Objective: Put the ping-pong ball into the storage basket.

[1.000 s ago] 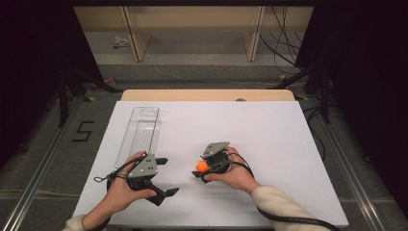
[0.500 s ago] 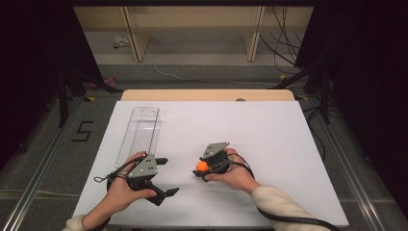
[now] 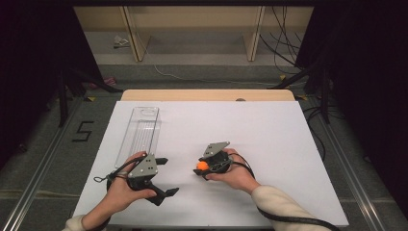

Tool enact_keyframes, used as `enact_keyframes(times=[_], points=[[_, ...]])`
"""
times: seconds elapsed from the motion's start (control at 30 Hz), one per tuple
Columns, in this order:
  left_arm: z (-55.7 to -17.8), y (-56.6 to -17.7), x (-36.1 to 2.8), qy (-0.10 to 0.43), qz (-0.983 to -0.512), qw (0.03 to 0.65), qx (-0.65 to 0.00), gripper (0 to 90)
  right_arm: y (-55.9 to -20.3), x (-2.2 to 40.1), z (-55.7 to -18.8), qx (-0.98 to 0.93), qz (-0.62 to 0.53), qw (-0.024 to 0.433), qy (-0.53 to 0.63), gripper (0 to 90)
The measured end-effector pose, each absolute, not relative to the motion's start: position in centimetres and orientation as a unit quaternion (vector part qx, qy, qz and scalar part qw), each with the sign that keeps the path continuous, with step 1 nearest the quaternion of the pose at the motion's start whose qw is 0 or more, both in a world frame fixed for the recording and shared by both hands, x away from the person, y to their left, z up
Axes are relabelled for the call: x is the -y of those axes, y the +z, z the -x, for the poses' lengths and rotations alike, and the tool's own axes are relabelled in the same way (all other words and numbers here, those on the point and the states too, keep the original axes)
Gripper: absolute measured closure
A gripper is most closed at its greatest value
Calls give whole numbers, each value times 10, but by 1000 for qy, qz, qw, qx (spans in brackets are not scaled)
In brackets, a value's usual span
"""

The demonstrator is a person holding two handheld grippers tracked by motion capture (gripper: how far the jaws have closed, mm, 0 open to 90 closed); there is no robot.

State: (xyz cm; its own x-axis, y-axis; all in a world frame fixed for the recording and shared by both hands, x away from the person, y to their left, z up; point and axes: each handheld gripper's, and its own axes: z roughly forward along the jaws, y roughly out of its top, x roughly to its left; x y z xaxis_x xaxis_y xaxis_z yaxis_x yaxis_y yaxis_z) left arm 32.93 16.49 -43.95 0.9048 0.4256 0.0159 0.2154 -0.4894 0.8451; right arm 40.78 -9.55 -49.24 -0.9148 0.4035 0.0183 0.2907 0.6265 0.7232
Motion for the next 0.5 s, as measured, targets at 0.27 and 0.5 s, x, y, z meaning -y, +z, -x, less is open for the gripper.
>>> enact_keyframes(times=[0.27,0.5], points=[[-329,-440,-165,112,-856,469,-187,0,-490,96,-408,-897,-194,73,390,511],[-329,-439,-165,112,-856,469,-187,0,-488,97,-408,-896,-193,73,393,512]])
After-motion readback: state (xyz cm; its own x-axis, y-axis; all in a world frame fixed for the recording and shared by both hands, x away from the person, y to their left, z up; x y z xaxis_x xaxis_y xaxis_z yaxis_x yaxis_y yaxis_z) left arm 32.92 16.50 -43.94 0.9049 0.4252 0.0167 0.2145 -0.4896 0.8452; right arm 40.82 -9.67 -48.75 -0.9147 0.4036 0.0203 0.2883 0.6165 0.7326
